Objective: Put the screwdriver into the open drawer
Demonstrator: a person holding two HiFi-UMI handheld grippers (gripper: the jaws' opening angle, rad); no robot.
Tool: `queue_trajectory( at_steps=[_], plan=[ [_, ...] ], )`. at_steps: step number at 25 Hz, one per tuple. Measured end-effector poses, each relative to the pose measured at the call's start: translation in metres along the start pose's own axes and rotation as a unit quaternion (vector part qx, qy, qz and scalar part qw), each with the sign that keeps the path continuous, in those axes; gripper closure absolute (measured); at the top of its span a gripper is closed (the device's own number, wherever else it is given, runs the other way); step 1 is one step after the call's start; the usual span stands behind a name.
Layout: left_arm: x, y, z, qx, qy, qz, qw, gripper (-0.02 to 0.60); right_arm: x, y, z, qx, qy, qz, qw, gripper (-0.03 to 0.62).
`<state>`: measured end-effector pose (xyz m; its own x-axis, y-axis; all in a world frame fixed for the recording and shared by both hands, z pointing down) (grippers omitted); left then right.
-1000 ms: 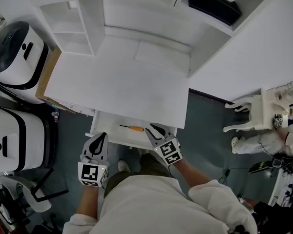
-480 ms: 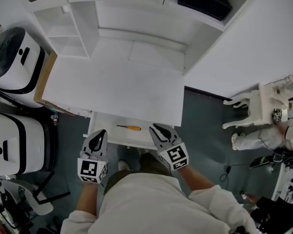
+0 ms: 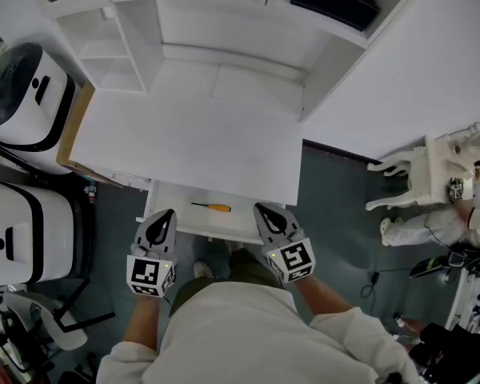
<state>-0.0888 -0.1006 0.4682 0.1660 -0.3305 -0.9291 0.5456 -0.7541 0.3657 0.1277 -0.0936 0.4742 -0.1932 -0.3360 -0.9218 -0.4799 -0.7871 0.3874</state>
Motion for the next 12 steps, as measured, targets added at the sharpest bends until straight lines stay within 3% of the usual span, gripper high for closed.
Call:
queue_trajectory(
  at_steps=[12],
  plan=[
    [0.0,0.0004,-0.0016,0.0,0.005,0.001,1.0,0.577,-0.0008,-0.0039,-0.0018,-0.004,0.01,-0.008,1.0,0.591]
  ],
)
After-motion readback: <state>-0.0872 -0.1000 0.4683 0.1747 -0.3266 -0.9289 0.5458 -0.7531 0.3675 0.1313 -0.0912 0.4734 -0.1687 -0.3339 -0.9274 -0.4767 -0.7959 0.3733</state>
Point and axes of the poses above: the fingertips, and each gripper's own axes: y forward along the fingers, z to its left, x out of its top, the point moved 2 cm from there along -y, backward along the fingers, and after that the axes turned 3 degrees about z, right-handed, at the moved point
